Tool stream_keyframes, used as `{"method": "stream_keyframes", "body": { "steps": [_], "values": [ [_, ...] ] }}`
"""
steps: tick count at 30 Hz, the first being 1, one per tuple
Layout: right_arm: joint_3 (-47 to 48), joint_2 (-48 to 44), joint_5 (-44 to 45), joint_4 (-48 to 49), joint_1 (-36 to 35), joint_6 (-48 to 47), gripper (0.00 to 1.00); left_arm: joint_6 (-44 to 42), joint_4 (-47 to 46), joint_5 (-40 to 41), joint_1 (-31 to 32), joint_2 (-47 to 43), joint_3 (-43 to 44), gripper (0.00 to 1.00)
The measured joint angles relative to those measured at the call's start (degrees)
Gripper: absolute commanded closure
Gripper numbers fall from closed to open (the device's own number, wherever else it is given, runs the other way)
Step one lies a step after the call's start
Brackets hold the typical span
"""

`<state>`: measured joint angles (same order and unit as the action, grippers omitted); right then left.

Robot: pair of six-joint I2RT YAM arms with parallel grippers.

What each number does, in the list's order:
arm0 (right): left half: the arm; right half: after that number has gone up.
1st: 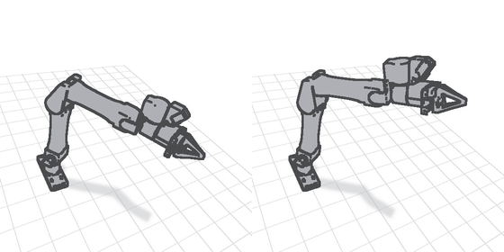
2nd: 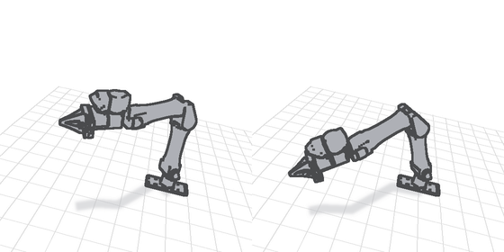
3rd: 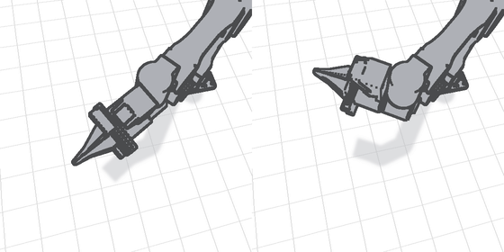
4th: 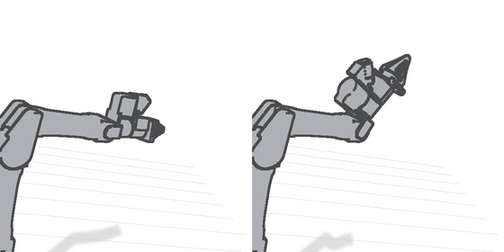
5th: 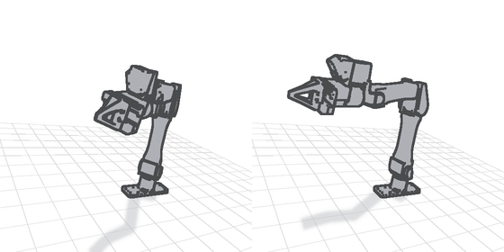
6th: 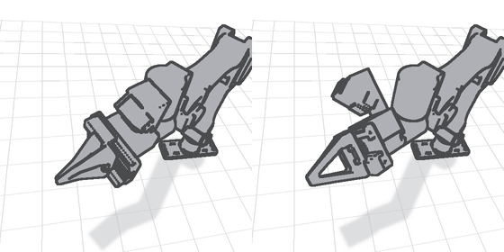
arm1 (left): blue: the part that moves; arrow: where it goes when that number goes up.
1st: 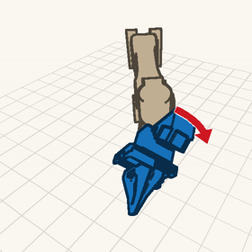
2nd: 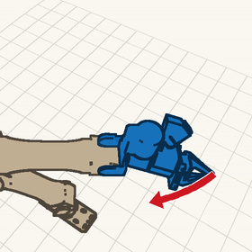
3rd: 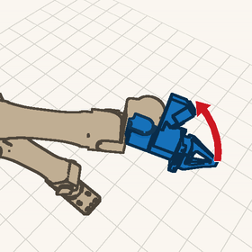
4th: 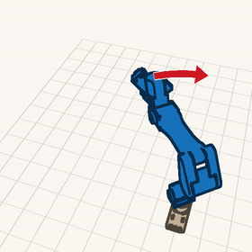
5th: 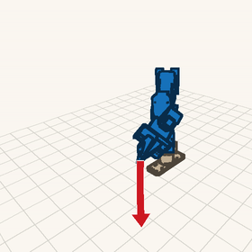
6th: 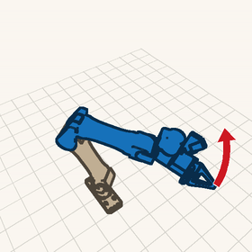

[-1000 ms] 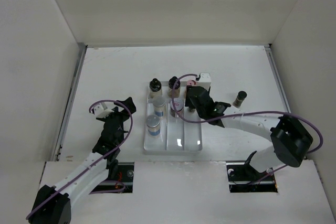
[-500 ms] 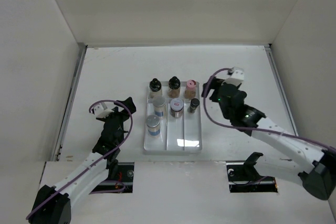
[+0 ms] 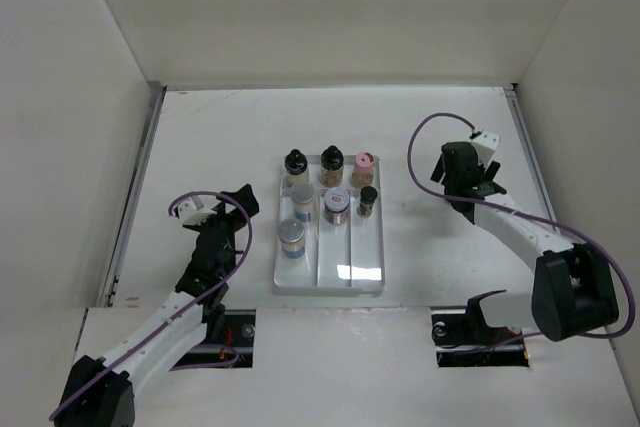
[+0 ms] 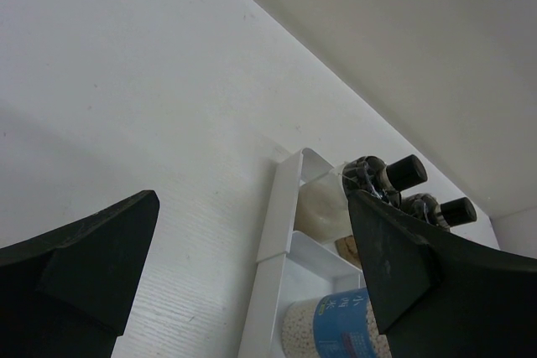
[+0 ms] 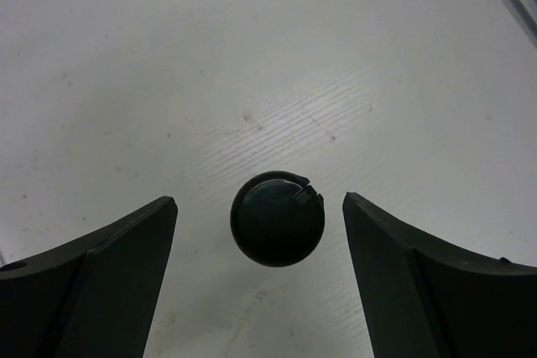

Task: Organize the condiment bottles

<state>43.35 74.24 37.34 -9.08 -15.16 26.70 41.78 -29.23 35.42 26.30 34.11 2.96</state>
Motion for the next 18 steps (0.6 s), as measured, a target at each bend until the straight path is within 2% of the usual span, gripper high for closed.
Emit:
{"method": "stream_keyframes", "body": {
  "steps": [4, 8, 14, 18],
  "values": [
    [0.0, 0.3, -2.2, 0.6, 1.6, 0.0, 0.21, 0.0, 0.0, 0.0, 0.0, 0.5, 0.0, 0.00],
    [-0.5, 0.4, -3.5, 1.3, 2.4, 0.1, 0.39, 0.0, 0.0, 0.0, 0.1, 1.0, 0.0, 0.00],
    [-0.9, 1.5, -4.9, 3.1, 2.4, 0.5, 0.55, 0.0, 0.0, 0.0, 0.1, 0.9, 0.0, 0.00],
    [-2.0, 0.0, -5.1, 3.6, 1.9, 1.2, 0.57, 0.0, 0.1, 0.0, 0.1, 0.7, 0.0, 0.00]
  ]
}}
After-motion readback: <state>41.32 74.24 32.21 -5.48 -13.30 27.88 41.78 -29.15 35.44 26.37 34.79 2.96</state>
